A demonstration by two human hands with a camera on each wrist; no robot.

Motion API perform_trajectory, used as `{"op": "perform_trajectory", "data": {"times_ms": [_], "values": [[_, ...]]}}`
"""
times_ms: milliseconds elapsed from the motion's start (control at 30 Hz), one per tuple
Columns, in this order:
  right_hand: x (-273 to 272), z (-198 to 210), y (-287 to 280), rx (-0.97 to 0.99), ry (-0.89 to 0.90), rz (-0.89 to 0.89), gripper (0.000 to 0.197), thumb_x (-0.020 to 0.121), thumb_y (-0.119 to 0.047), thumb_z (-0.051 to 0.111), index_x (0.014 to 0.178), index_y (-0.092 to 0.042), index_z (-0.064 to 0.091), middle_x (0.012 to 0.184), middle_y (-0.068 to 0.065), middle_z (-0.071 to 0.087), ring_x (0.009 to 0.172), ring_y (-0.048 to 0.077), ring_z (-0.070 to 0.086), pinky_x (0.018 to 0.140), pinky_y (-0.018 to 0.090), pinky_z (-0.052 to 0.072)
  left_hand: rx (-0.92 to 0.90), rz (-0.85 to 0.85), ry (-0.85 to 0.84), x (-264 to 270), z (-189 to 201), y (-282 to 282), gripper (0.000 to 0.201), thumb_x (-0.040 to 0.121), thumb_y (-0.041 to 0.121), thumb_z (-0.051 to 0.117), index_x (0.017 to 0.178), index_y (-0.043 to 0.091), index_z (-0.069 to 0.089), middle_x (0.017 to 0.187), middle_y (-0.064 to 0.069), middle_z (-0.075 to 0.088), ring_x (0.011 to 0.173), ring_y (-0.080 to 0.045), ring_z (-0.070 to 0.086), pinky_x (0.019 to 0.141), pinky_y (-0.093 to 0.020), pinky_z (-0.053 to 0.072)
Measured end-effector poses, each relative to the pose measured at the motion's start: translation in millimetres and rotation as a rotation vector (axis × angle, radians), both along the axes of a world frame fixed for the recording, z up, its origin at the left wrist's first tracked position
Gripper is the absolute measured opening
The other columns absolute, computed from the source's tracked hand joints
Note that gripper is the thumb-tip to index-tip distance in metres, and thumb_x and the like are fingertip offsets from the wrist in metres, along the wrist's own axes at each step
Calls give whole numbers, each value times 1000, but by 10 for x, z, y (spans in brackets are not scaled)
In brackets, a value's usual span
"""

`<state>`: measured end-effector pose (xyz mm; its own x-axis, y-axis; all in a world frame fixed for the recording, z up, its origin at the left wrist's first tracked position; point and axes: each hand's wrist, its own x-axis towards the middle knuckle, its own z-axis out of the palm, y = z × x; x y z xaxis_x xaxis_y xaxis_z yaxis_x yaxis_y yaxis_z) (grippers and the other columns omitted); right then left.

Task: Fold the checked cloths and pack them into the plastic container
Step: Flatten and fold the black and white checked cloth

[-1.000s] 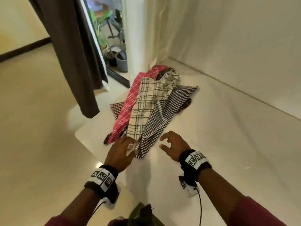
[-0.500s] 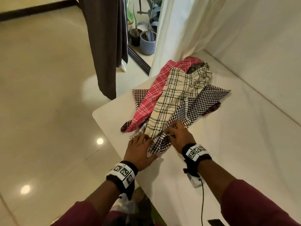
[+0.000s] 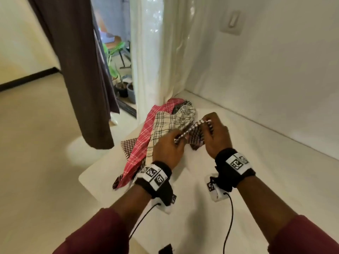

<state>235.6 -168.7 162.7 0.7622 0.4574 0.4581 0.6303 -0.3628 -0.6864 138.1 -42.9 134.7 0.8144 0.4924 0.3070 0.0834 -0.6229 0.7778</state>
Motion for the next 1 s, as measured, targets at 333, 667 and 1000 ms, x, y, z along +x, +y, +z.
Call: {"op": "perform_trajectory", "data": {"times_ms": [333,667,1000], "values": [[525,1306,-2057,-120,-31,-330,37,61,-48,84,66,-19,61,62,-1,64,62,11,60,57,25,45,108,-695,145,1159,1344,-520,39,84,46,65,85,7,69,69,-10,64,60,-9,55,61,-31,43],[1104,1895,-3697,-681,99,-529,47,67,-21,82,110,-13,65,112,10,63,106,28,59,80,26,40,-258,-882,346,2391,2193,-2090,38,95,31,56,114,-2,55,104,-19,67,63,-24,71,61,-35,60],[1575,2130,-4278,-251,-266,-769,18,78,-4,59,87,-18,66,76,-1,62,75,22,58,64,29,45,-625,-726,-205,2774,2233,-2900,16,98,23,50,106,8,50,105,-11,57,84,-13,60,81,-28,55]]}}
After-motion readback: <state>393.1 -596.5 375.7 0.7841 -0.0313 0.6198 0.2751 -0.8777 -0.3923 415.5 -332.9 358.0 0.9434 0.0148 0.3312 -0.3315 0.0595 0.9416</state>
